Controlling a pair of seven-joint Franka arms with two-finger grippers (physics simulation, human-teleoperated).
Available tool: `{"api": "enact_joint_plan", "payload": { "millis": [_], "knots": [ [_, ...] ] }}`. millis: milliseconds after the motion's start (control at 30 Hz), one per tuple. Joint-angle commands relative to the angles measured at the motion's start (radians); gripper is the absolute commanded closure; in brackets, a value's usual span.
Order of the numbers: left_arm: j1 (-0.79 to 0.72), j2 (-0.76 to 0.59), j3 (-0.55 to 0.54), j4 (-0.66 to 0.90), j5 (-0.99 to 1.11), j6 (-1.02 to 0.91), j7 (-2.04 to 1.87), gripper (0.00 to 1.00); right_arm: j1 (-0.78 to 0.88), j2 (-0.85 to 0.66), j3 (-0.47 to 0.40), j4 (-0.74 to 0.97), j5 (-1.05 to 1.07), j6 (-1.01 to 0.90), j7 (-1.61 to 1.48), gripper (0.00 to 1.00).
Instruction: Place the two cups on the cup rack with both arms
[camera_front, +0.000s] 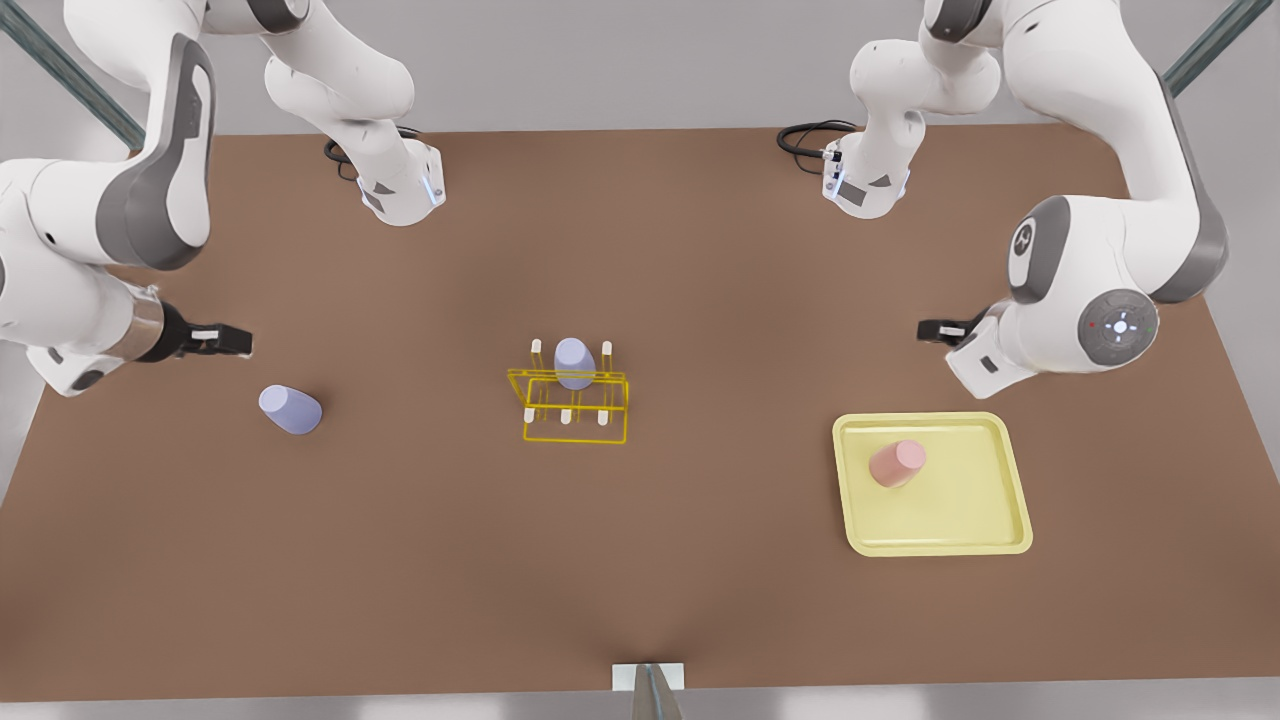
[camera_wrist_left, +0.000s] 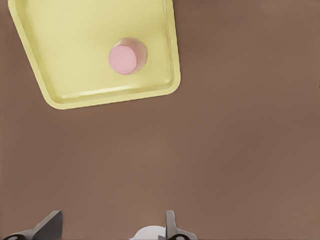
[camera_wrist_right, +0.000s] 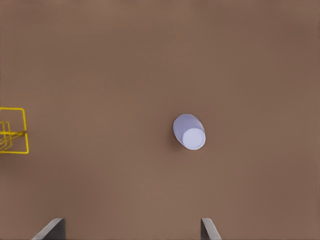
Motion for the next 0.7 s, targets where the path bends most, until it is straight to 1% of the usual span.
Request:
{"api": "enact_joint_plan", "payload": {
  "millis": [0, 67, 100, 133, 167, 200, 233, 267, 300, 333, 400, 433, 567, 667],
  "knots": [
    [0.0, -0.004, 0.0, 0.001, 0.015, 0.178, -0.064, 0.0, 0.0, -0.002, -0.001, -0.001, -0.001, 0.132, -0.044, 0.0],
    [0.0, 0.009, 0.002, 0.001, 0.012, 0.181, -0.067, 0.0, 0.001, 0.004, -0.001, -0.001, -0.003, 0.129, -0.041, 0.0],
    [0.0, 0.088, 0.0, 0.024, 0.014, 0.199, -0.07, 0.0, -0.005, 0.012, -0.002, -0.009, 0.01, 0.132, -0.048, 0.0],
    [0.0, 0.16, 0.0, 0.055, 0.014, 0.257, -0.072, 0.0, -0.008, 0.033, -0.002, -0.019, -0.003, 0.149, -0.051, 0.0],
    [0.0, 0.239, 0.0, 0.061, 0.014, 0.383, -0.073, 0.0, -0.011, 0.098, -0.002, -0.036, -0.004, 0.207, -0.054, 0.0],
    [0.005, 0.277, 0.002, 0.061, 0.014, 0.464, -0.075, 0.0, -0.011, 0.177, -0.002, -0.03, -0.01, 0.251, -0.054, 0.0],
    [0.011, 0.302, 0.002, 0.057, 0.011, 0.526, -0.072, 0.0, -0.017, 0.219, -0.002, -0.032, -0.017, 0.297, -0.061, 0.0],
    [0.019, 0.328, 0.002, 0.055, 0.008, 0.532, -0.072, 0.0, -0.022, 0.254, -0.002, -0.033, -0.017, 0.342, -0.076, 0.0],
    [0.035, 0.326, 0.003, 0.012, -0.018, 0.599, -0.073, 0.0, -0.022, 0.291, -0.002, -0.035, -0.017, 0.391, -0.082, 0.0],
    [0.039, 0.325, 0.003, -0.032, -0.048, 0.626, -0.073, 0.0, -0.038, 0.332, -0.001, -0.035, -0.013, 0.442, -0.093, 0.0],
    [0.039, 0.328, 0.003, -0.058, -0.049, 0.636, -0.073, 0.0, -0.064, 0.362, -0.001, -0.041, -0.006, 0.515, -0.162, 0.0],
    [0.039, 0.328, 0.003, -0.097, -0.048, 0.649, -0.072, 0.0, -0.077, 0.366, -0.001, -0.058, -0.004, 0.549, -0.179, 0.0],
    [0.04, 0.335, 0.008, -0.184, -0.048, 0.721, -0.073, 0.0, -0.114, 0.354, 0.001, -0.133, 0.0, 0.626, -0.212, 0.0],
    [0.054, 0.371, 0.009, -0.192, -0.046, 0.739, -0.075, 0.0, -0.124, 0.291, -0.001, -0.263, 0.0, 0.768, -0.252, 0.0]
  ]
}}
